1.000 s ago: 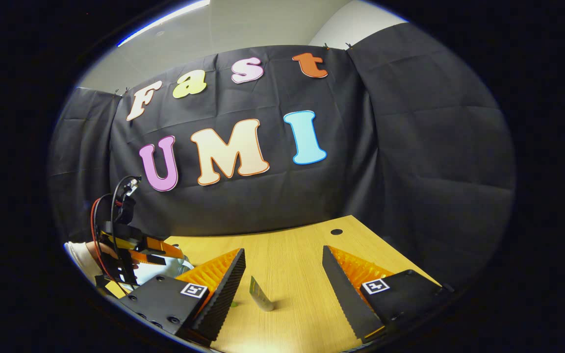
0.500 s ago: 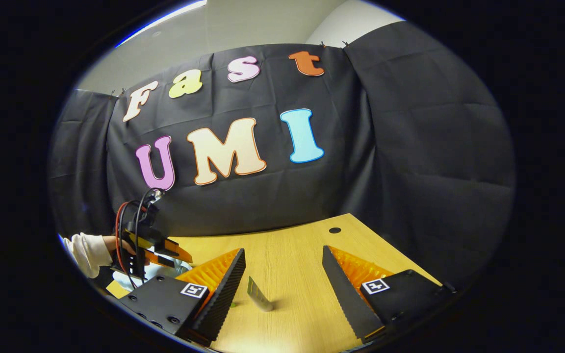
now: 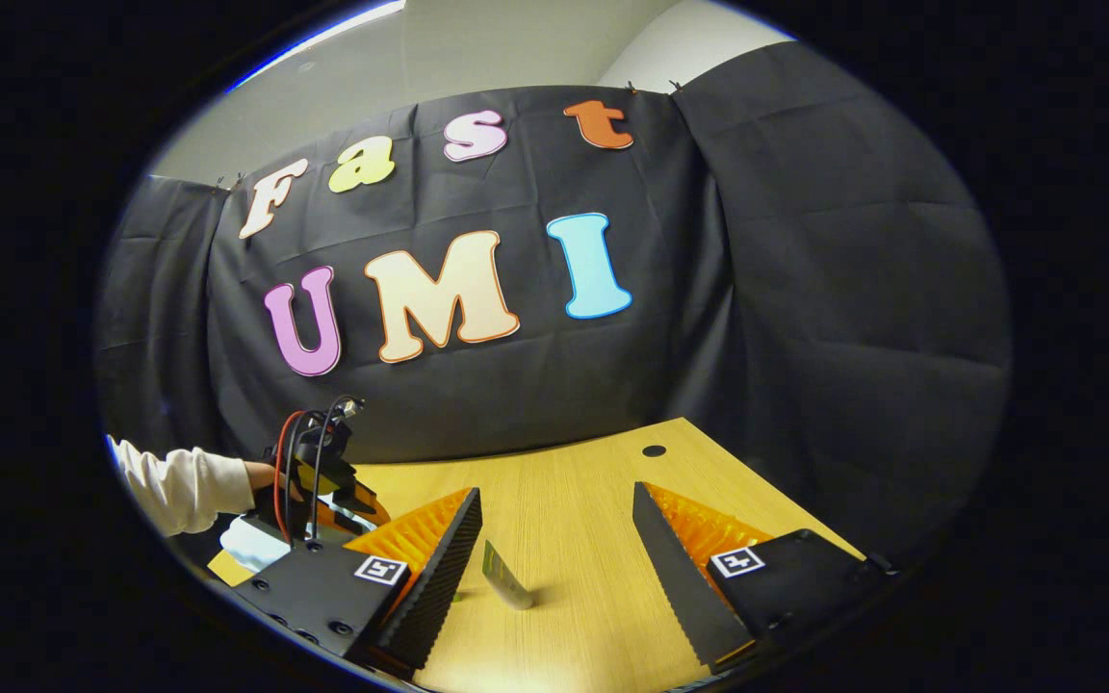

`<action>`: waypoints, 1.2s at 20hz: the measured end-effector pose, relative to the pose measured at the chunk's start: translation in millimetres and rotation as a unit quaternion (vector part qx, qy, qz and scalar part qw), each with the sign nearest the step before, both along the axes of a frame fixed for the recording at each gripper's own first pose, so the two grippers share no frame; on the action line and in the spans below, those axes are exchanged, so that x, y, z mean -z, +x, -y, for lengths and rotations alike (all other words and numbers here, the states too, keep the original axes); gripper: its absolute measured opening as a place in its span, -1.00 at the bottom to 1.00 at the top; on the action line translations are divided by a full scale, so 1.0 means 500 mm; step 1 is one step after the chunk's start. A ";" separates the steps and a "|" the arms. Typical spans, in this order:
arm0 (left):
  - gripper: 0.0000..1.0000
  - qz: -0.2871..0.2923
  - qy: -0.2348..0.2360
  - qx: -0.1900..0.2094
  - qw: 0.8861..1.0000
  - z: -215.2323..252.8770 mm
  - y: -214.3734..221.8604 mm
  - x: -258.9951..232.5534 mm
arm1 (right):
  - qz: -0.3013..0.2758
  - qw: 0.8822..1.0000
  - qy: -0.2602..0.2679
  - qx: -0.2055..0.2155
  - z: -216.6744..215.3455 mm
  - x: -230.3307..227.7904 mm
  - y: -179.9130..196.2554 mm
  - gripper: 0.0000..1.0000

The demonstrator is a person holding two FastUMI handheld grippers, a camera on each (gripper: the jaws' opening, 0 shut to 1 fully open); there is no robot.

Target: First open the suitcase, pack the skin care products into it, and then close the suitcase.

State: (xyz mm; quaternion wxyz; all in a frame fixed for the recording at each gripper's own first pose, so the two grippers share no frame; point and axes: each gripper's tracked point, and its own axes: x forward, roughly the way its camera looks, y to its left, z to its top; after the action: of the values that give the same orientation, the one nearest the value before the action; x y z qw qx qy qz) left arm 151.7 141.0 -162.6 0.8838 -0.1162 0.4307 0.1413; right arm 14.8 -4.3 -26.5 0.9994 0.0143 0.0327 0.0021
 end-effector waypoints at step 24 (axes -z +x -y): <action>-0.89 -0.079 -0.016 -0.029 0.996 -0.028 0.011 0.078 | -0.006 1.000 0.009 0.013 0.045 0.004 0.004 0.97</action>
State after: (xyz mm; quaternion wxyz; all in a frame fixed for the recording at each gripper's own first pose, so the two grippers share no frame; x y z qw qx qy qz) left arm 157.4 155.3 -201.7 0.8407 -0.1317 0.4974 0.1689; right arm 16.9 -26.8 -28.7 0.9989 0.0235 0.0384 -0.0111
